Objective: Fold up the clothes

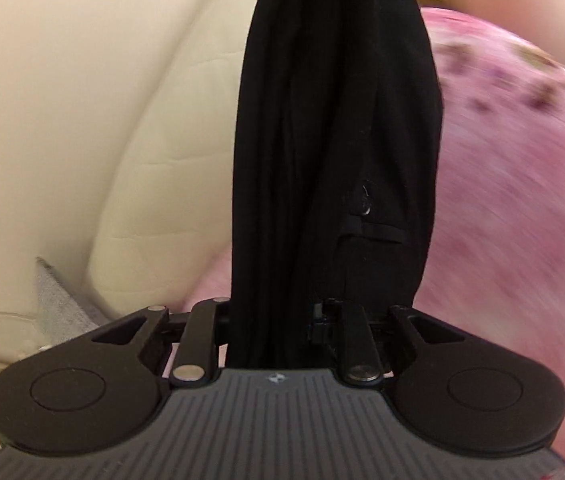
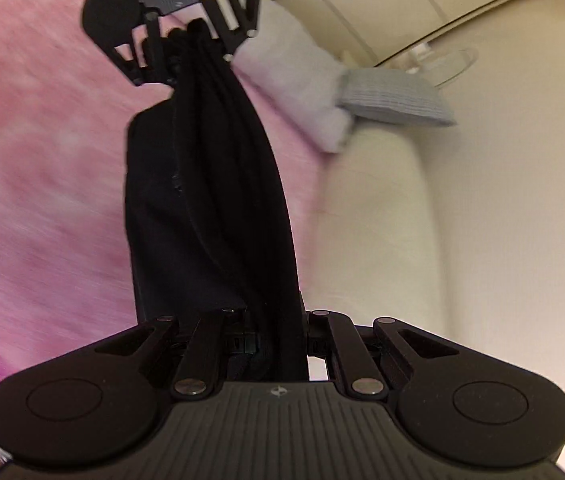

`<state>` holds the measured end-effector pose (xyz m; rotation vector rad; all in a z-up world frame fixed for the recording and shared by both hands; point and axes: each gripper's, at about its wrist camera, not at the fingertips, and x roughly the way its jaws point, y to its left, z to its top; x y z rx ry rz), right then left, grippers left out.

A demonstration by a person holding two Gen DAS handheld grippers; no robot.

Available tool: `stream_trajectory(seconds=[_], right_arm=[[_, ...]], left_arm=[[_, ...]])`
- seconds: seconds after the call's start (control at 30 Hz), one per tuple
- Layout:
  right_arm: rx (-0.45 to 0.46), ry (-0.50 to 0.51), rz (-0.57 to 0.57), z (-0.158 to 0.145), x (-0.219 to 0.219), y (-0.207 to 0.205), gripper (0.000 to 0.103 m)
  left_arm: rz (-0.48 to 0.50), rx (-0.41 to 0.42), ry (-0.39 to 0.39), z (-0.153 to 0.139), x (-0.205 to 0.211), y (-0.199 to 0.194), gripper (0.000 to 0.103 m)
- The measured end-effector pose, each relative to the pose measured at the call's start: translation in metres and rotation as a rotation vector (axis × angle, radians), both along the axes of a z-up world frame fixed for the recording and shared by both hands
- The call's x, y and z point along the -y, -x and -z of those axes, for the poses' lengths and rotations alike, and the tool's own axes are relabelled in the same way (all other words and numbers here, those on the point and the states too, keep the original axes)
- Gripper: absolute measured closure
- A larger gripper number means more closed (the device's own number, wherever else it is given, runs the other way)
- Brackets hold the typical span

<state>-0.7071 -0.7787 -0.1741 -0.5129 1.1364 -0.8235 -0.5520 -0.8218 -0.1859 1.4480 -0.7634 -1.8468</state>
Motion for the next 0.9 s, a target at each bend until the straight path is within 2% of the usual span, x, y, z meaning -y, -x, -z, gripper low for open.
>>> stream_trajectory(seconds=[0.07,0.13,0.23,0.33,0.4,0.53,0.77,0.83,0.9], right_arm=[[0.010,0.042,-0.001,0.010,0.032,0.026,0.094],[0.033,0.038,0.016,0.035,0.053,0.047,0.094],[0.031,-0.030,0.049,0.100,0.064,0.071,0.094],[0.004,-0.138,0.062,0.166,0.062,0.085,0.094],[0.000,-0.198,0.066,0.197,0.054,0.091,0.093],[0.038,-0.234,0.086,0.214,0.032,0.089,0.092],[0.078,-0.260,0.113,0.198,-0.001,0.066,0.091],[0.072,-0.281,0.117,0.200,-0.007,0.069,0.091],[0.058,-0.304,0.123,0.205,-0.006,0.069,0.090]], left_arm=[[-0.032,-0.017,0.024,0.013,0.021,0.026,0.083],[-0.049,-0.016,-0.004,0.050,0.027,0.046,0.083],[-0.061,0.005,-0.071,0.114,0.028,0.071,0.081],[-0.022,0.067,-0.197,0.174,0.007,0.081,0.077],[-0.005,0.073,-0.183,0.197,-0.011,0.081,0.079],[-0.023,0.048,-0.142,0.202,-0.026,0.077,0.083],[-0.030,0.036,-0.147,0.197,-0.043,0.065,0.085],[-0.018,0.045,-0.163,0.198,-0.047,0.064,0.084],[-0.006,0.059,-0.180,0.200,-0.050,0.064,0.076]])
